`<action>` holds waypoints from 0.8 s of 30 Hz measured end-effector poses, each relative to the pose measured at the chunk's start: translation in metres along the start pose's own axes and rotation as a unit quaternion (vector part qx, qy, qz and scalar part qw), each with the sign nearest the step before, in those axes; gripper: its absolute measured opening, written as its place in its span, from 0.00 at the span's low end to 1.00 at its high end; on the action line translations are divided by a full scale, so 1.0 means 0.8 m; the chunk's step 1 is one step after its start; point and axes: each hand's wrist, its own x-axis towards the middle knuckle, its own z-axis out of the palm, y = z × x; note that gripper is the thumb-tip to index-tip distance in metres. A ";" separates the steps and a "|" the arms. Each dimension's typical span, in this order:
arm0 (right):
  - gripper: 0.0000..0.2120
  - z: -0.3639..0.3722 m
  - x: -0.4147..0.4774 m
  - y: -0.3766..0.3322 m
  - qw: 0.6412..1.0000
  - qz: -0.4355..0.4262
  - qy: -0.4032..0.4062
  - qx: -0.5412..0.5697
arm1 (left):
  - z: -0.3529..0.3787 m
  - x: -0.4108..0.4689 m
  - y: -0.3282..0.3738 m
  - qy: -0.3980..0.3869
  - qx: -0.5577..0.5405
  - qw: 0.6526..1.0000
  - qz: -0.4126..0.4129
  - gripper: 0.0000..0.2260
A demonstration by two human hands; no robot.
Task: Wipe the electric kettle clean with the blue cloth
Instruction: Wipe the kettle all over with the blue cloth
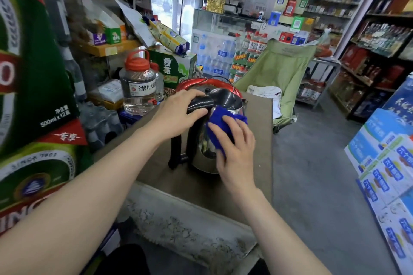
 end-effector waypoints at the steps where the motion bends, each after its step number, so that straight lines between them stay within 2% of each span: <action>1: 0.27 -0.006 0.013 0.006 1.000 0.022 0.012 0.017 | 0.000 0.001 0.002 -0.004 0.003 1.000 0.001 0.19; 3: 0.25 -0.016 0.040 0.013 0.996 0.070 0.037 0.051 | -0.001 0.002 0.005 -0.010 0.004 1.000 0.001 0.19; 5: 0.24 -0.013 0.044 0.013 0.998 0.047 0.024 0.024 | -0.002 0.002 0.005 -0.009 -0.001 1.000 0.000 0.19; 7: 0.25 0.002 0.016 0.019 0.997 -0.055 -0.005 -0.049 | -0.001 0.000 0.003 -0.006 0.000 1.000 -0.004 0.19; 9: 0.26 0.017 -0.027 0.032 0.979 -0.166 -0.030 -0.115 | 0.001 -0.001 0.000 -0.011 0.002 1.000 -0.005 0.20; 12: 0.24 0.014 -0.057 0.048 0.948 -0.267 -0.071 -0.158 | -0.001 -0.001 -0.002 -0.033 -0.003 0.999 -0.012 0.20; 14: 0.24 0.003 -0.035 0.046 0.949 -0.266 -0.061 -0.158 | -0.003 0.000 -0.001 -0.038 -0.004 0.999 -0.015 0.20; 17: 0.23 -0.006 0.012 0.033 0.978 -0.169 -0.003 -0.122 | -0.003 -0.001 0.001 -0.035 -0.006 0.999 -0.014 0.20; 19: 0.24 0.001 0.009 0.024 0.984 -0.142 0.004 -0.111 | -0.003 -0.002 0.001 -0.030 -0.005 0.999 -0.011 0.20; 24: 0.25 0.014 -0.054 0.040 0.965 -0.220 -0.065 -0.131 | -0.004 -0.004 0.000 -0.038 -0.017 0.999 -0.007 0.19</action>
